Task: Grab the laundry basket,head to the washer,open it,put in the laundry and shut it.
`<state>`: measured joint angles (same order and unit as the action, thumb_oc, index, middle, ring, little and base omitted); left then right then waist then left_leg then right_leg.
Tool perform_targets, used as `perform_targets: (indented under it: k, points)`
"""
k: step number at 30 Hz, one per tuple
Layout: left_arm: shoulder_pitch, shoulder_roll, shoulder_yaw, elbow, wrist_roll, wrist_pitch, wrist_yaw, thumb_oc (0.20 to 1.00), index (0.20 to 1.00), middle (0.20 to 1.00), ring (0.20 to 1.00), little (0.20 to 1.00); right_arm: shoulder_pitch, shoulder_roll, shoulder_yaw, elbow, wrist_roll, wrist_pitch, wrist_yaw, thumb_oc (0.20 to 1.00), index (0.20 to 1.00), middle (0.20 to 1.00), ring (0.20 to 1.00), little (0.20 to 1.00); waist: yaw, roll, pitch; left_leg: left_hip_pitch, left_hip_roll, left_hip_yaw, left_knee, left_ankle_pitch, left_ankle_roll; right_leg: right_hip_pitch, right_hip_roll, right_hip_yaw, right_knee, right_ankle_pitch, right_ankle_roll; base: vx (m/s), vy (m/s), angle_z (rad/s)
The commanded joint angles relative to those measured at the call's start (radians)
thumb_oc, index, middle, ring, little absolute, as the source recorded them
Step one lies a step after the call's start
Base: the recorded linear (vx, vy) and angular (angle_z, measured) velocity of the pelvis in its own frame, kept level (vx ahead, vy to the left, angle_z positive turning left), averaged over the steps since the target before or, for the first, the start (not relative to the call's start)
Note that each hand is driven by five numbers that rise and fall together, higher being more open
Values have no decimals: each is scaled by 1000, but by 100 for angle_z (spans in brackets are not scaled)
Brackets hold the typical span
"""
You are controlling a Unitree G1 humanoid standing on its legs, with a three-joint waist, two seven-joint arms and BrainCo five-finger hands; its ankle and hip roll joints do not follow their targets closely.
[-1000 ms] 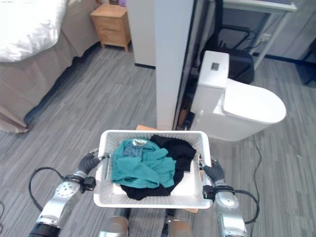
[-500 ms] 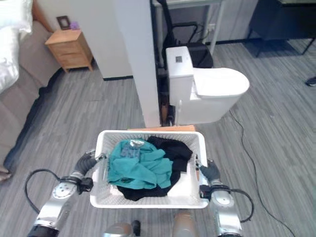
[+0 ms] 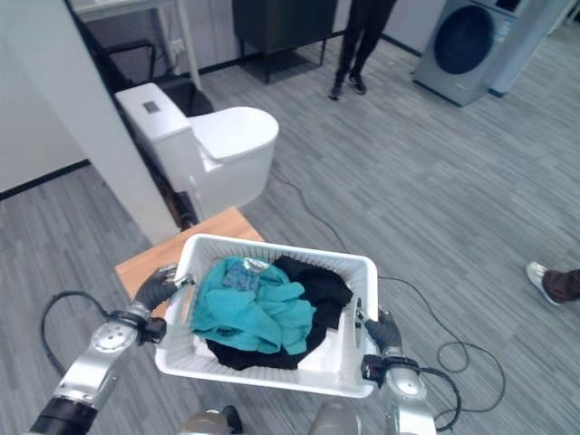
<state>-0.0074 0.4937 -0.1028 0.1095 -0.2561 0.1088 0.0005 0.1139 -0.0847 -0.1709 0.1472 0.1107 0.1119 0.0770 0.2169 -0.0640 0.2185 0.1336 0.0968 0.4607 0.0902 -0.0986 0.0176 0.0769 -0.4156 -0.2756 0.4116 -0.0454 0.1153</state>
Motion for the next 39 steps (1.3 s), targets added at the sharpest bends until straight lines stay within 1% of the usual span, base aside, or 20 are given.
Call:
perform_targets:
  k: [1,2,3,5,6,8,9,10,11,12,14,23,25,26,29,30,31,32,37,39]
  points:
    - [-56,62,108,-58,-35,-77,24,200,200,200,200,200,-50,-13,-59,-162,112,-100,46,200,200,200,200,200,37,51,-75,-110,74,-221,-100,111,-63,173,17,74,-243,89,6,-156,-345,-57]
    - [-66,69,104,-49,-52,-84,36,200,200,200,200,200,-38,-21,-49,-169,116,-100,57,200,200,200,200,200,26,42,-65,-117,95,-237,-109,134,-77,152,49,131,-285,45,11,-155,-346,-1]
    - [-66,69,104,-49,-52,-84,36,200,200,200,200,200,-38,-21,-49,-169,116,-100,57,200,200,200,200,200,26,43,-65,-116,95,-237,-109,134,-77,153,49,130,-285,45,11,-127,-318,14]
    - [-42,32,120,-31,-51,-87,39,200,200,200,200,200,-53,-13,-15,-127,132,-106,76,200,200,200,200,200,47,36,-63,-110,133,-212,-109,151,-102,183,56,49,-344,-3,23,-153,-341,-26]
    - [-11,5,136,-41,-51,-85,39,200,200,200,200,200,-38,-31,-10,-142,124,-108,80,200,200,200,200,200,55,43,-57,-127,166,-220,-97,164,-112,187,92,57,-367,-25,9,-158,-325,-72]
    - [-7,-13,143,-40,-57,-89,39,200,200,200,200,200,-39,-41,-2,-137,123,-109,79,200,200,200,200,200,51,50,-46,-136,175,-248,-78,164,-118,193,109,60,-372,-42,1,-139,-225,-35]
    - [-7,-34,151,-35,-57,-92,40,200,200,200,200,200,-59,-50,15,-121,122,-114,75,200,200,200,200,200,65,59,-31,-147,174,-329,-50,155,-125,182,119,74,-364,-53,-9,-181,-201,14]
    - [-8,-48,150,-35,-60,-94,39,200,200,200,200,200,-71,-55,27,-115,123,-122,67,200,200,200,200,200,78,72,-23,-146,156,-432,-58,140,-122,170,127,93,-351,-62,-15,-166,-191,-10]
    - [-3,-57,146,-43,-62,-91,31,200,200,200,200,200,-61,-68,22,-123,118,-120,70,200,200,200,200,200,77,82,-15,-149,146,-523,-81,146,-127,166,145,102,-347,-64,-29,-105,-149,-45]
    - [7,-63,144,-46,-67,-91,27,200,200,200,200,200,-52,-72,15,-127,118,-121,69,200,200,200,200,200,69,83,-16,-154,140,-540,-92,153,-125,166,152,98,-351,-60,-32,-59,-142,-47]
    - [12,-59,130,-36,-71,-87,18,200,200,200,200,200,-55,-56,11,-121,122,-114,77,200,200,200,200,200,44,78,-24,-146,132,-526,-107,161,-121,181,170,98,-364,-64,-35,5,-94,-13]
    - [-67,-11,100,-7,-57,-83,24,200,200,200,200,200,-82,-32,30,-103,140,-118,69,200,200,200,200,200,18,90,-33,-114,142,-499,-178,204,-131,178,213,129,-352,-80,-53,-23,-56,4]
    - [-95,-2,84,11,-57,-84,23,200,200,200,200,200,-99,-32,36,-89,151,-123,57,200,200,200,200,200,5,94,-23,-121,178,-501,-178,218,-134,134,270,153,-287,-111,-86,-135,-280,15]
    - [-95,-2,84,11,-57,-84,23,200,200,200,200,200,-99,-32,36,-89,151,-123,57,200,200,200,200,200,5,94,-23,-122,179,-500,-178,218,-134,133,270,154,-287,-112,-86,-100,-263,10]
    - [-85,2,87,5,-66,-86,19,200,200,200,200,200,-89,-45,42,-112,164,-120,62,200,200,200,200,200,-17,92,-8,-121,220,-498,-178,238,-126,113,330,168,-254,-124,-115,-69,-220,-7]
    - [-85,2,87,5,-66,-86,19,200,200,200,200,200,-89,-45,42,-112,164,-120,62,200,200,200,200,200,-17,92,-8,-121,220,-498,-178,238,-126,113,330,168,-254,-124,-115,-128,-399,-8]
    - [-68,5,95,-5,-67,-86,17,200,200,200,200,200,-87,-62,47,-126,170,-125,64,200,200,200,200,200,-26,87,6,-119,252,-492,-178,251,-116,99,368,174,-241,-121,-128,-130,-399,-7]
    - [-56,3,99,-11,-68,-86,15,200,200,200,200,200,-82,-69,44,-132,175,-127,65,200,200,200,200,200,-27,84,9,-125,260,-487,-178,253,-114,96,378,175,-241,-117,-132,-130,-399,-16]
    - [-26,-21,114,-16,-64,-79,7,200,200,200,200,200,-43,-81,21,-147,188,-119,58,200,200,200,200,200,-46,79,9,-160,260,-467,-168,251,-95,86,392,178,-236,-107,-142,-39,-178,-18]
    - [-6,-51,129,-15,-58,-76,-4,200,200,200,200,200,-5,-89,5,-148,195,-107,60,200,200,200,200,200,-58,65,25,-200,234,-455,-64,228,-70,90,378,170,-243,-82,-143,-3,-152,34]
